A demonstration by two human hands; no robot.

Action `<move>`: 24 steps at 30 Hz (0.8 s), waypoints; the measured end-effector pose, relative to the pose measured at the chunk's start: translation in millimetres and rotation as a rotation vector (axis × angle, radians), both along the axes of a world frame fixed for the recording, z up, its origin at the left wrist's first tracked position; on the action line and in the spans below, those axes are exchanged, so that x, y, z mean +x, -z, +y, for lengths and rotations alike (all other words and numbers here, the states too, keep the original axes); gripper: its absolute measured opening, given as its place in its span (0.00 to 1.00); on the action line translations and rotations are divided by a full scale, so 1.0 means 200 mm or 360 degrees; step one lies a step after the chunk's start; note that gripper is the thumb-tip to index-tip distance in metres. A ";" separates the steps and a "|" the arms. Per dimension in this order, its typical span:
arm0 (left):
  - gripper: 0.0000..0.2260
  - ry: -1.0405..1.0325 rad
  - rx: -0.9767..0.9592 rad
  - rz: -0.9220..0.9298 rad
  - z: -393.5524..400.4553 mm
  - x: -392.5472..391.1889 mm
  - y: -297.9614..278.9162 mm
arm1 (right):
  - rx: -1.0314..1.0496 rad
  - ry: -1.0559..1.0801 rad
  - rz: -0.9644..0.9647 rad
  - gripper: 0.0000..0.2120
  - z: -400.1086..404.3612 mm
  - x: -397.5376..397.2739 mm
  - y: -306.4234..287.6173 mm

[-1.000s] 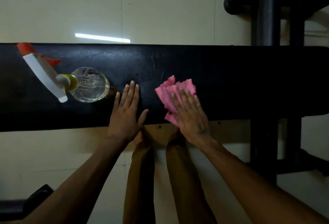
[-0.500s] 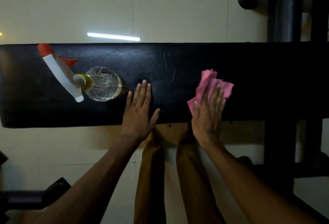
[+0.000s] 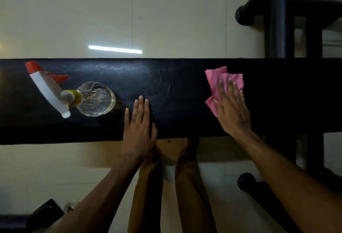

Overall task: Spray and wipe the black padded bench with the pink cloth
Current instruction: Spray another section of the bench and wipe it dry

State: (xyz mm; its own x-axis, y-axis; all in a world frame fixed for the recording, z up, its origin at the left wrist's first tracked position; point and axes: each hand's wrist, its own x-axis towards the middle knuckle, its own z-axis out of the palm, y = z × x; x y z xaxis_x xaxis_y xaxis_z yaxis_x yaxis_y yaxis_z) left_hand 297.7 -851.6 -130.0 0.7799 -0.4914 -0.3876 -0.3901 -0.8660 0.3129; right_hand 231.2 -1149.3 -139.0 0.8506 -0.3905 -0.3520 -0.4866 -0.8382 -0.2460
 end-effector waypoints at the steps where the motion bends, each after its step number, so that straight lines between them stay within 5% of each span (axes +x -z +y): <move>1: 0.32 0.0029 -0.0007 -0.0011 -0.01 -0.02 0.00 | 0.0024 0.0279 -0.0012 0.31 -0.04 0.01 -0.01; 4: 0.32 0.0214 -0.0026 -0.0064 -0.07 -0.07 -0.01 | 0.0043 0.0668 -0.0125 0.32 -0.01 0.11 -0.02; 8: 0.31 0.0389 0.0022 -0.0107 -0.24 -0.08 -0.03 | 0.0094 -0.0034 -0.0044 0.29 -0.15 0.04 -0.04; 13: 0.31 0.0582 0.0021 -0.0082 -0.57 -0.02 -0.06 | 0.0068 0.1005 -0.0197 0.33 -0.38 0.01 -0.05; 17: 0.33 0.0600 0.0091 -0.0018 -0.74 -0.05 -0.04 | 0.0077 0.0072 -0.0059 0.29 -0.50 -0.14 -0.07; 18: 0.33 0.0593 0.0076 -0.0011 -0.77 -0.07 -0.03 | 0.0058 0.0064 -0.0056 0.29 -0.59 -0.18 -0.07; 22: 0.32 0.0607 0.0005 -0.0025 -0.85 -0.15 -0.01 | 0.0026 0.0921 -0.0178 0.32 -0.76 -0.22 -0.06; 24: 0.33 0.0575 0.0032 -0.0045 -0.87 -0.17 0.00 | 0.0057 0.0589 -0.0123 0.31 -0.75 -0.25 -0.06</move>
